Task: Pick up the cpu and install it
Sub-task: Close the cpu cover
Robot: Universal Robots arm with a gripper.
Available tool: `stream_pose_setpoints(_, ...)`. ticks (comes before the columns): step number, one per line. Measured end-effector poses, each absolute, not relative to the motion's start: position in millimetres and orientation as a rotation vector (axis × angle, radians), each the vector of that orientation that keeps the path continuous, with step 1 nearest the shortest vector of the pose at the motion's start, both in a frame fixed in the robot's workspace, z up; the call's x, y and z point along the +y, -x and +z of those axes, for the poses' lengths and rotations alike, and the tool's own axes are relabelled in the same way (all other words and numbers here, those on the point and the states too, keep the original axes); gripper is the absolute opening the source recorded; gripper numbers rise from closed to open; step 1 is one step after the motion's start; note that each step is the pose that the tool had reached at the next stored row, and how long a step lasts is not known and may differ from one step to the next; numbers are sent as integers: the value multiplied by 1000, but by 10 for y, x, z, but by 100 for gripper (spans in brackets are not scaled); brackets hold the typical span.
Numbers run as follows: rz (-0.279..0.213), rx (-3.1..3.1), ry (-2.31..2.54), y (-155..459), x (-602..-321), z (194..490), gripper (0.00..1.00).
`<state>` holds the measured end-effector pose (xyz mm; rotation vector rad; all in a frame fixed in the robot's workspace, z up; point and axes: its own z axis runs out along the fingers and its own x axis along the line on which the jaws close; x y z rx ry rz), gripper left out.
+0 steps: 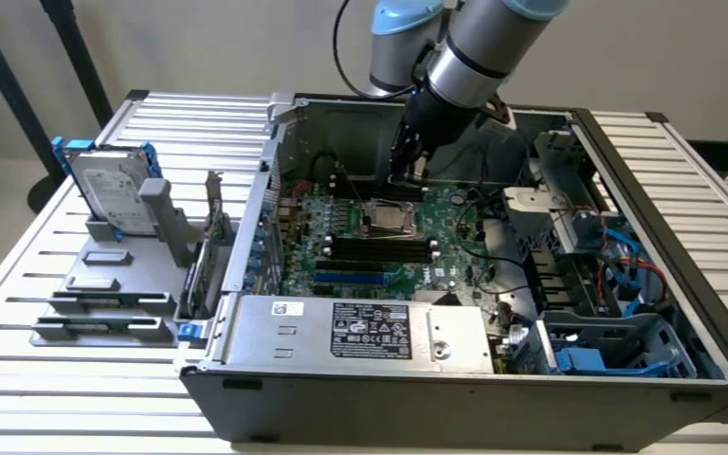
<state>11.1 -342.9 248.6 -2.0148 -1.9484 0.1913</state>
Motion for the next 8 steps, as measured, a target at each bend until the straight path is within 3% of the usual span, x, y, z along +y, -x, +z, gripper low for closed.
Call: stream_pose_setpoints(8, 197, -1945, 2012, 110, -3429, 2367, 11)
